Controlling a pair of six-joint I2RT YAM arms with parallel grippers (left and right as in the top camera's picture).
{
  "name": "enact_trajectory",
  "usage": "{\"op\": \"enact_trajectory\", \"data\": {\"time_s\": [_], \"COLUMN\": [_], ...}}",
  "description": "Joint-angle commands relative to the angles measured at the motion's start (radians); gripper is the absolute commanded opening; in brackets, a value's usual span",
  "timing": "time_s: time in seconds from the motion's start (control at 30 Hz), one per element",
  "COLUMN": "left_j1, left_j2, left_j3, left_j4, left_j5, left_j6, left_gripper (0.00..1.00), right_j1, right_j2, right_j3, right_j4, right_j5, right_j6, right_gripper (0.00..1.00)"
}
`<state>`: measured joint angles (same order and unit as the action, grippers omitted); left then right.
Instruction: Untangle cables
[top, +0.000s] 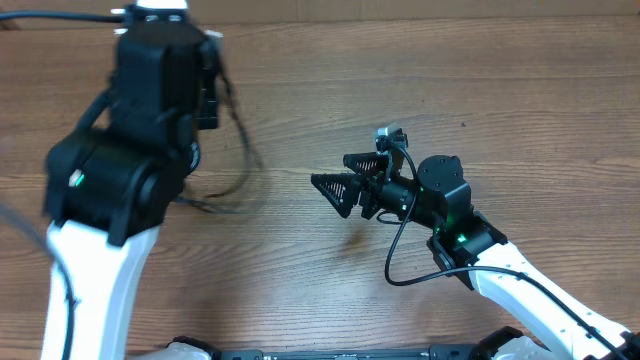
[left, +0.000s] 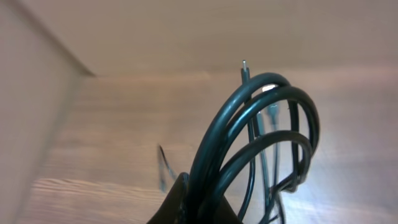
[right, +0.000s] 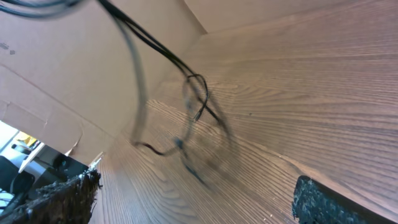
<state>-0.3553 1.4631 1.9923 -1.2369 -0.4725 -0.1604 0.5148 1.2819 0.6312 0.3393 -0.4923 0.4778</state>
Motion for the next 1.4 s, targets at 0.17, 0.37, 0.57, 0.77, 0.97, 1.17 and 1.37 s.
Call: {"op": "enact_trajectory", "data": {"time_s": [0.17,0.37,0.57,0.77,0.97,1.17,1.37], "left_j1": [0.003,0.003,0.003,0.003,0.003,0.024,0.116], "left_j2": [0.319,0.503,0.603,0.602,0.602,0.601,0.592], "left_j3": [0.003,0.003,0.003,0.004,0.004,0.027,0.121], "left_j4": [-0.067,-0.105,-0.132,-0.128,-0.138,-0.12,-0.105], "left_j5": [0.341,0.362,0.362,0.358,0.359,0.359,0.483], "left_j6": [0.007,0.0,0.0,0.0,0.0,-0.131,-0.169], "left_gripper": [0.05,0.11,1.0,1.0,1.0,1.0,1.0], "right_j1": [-0.122,-0.145,-0.145,-0.145,-0.145,-0.145,-0.145], "right_j2": [-0.008,-0.008,-0.008,-0.008,-0.008,-0.002,0.009], "right_j3": [-0.007,-0.007,-0.007,-0.007,-0.007,-0.007,0.021], "right_j4": [-0.111,-0.148,-0.167,-0.167,-0.23,-0.264,-0.298], "right_j5": [-0.011,-0.011,-0.01,-0.006,0.036,0.047,0.046], "right_j6": [-0.016,-0.027,-0.039,-0.042,-0.094,-0.093,-0.086], "right_gripper": [1.0,1.0,1.0,1.0,1.0,1.0,1.0]}}
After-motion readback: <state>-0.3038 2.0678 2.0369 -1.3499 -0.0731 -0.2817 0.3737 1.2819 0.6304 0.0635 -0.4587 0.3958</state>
